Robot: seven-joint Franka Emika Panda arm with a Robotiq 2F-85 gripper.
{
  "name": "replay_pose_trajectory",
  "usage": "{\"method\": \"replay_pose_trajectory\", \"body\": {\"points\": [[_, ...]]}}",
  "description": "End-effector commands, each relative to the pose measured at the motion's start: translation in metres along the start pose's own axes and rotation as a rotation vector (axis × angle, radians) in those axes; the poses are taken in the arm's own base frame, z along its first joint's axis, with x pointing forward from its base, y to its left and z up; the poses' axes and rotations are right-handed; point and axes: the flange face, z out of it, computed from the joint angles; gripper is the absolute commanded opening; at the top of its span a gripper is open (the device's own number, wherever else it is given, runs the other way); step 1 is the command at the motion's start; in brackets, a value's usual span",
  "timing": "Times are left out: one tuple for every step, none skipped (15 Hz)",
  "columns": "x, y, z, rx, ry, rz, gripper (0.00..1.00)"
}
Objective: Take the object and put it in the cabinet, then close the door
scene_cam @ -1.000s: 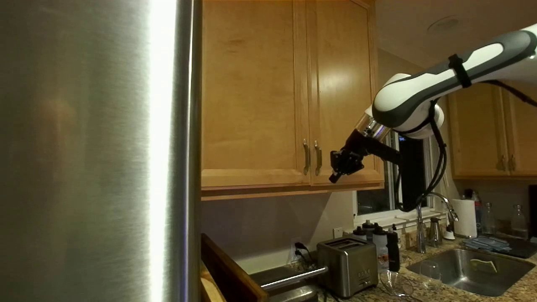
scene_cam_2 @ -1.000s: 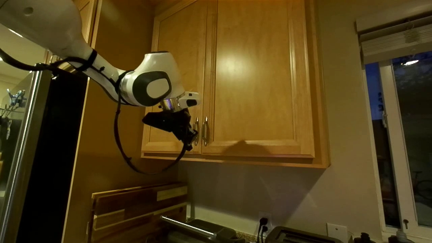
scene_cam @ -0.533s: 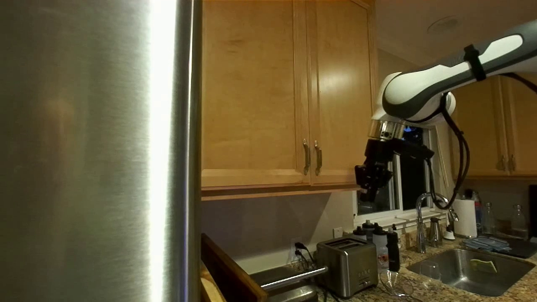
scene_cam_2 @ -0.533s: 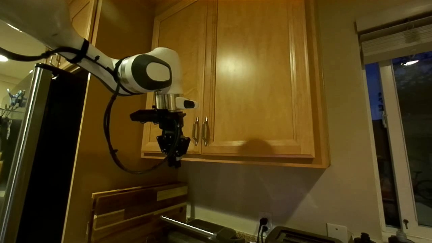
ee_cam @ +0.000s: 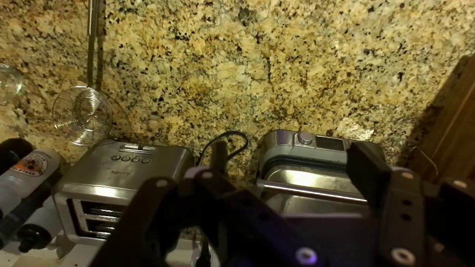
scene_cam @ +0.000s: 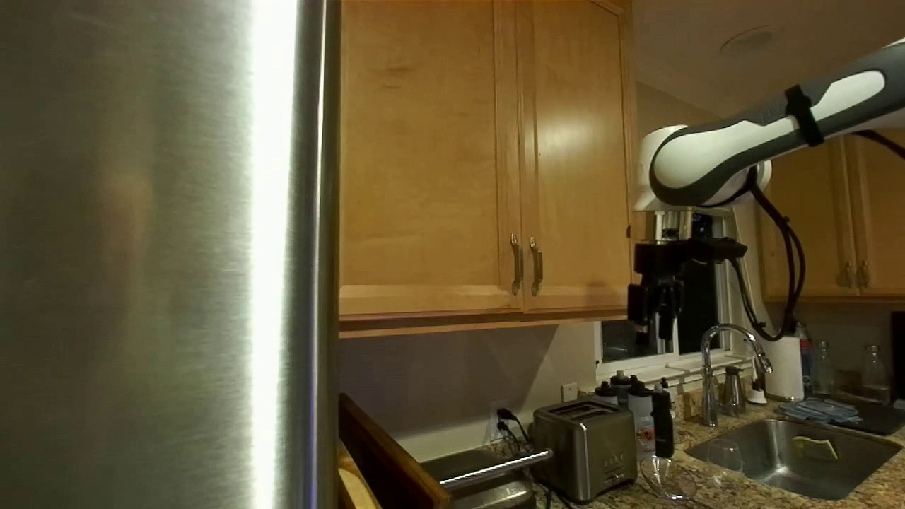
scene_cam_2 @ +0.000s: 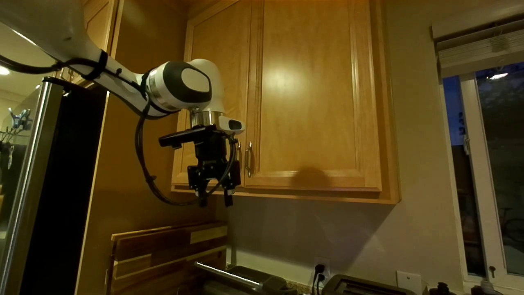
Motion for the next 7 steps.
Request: {"method": "replay_pose_trajectory", "body": {"points": [[0.0001,0.0008,-0.0005,0.001,-0.001,-0.008,0.89],[0.0,0.0016,-0.0004,0.001,-0.001,-0.012,0.95],[-0.0001,0.002,-0.0003,0.002,-0.001,-0.014,1.0],[-0.0001,0.0023,-0.0003,0.002,-0.001,-0.015,1.0],[-0.0001,0.0023,-0.0003,0.002,-0.001,-0.015,1.0],[-0.0001,0.0023,-0.0003,0.002,-0.001,-0.016,1.0],[-0.0001,0.0023,-0.0003,0.002,-0.001,-0.017,1.0]]}}
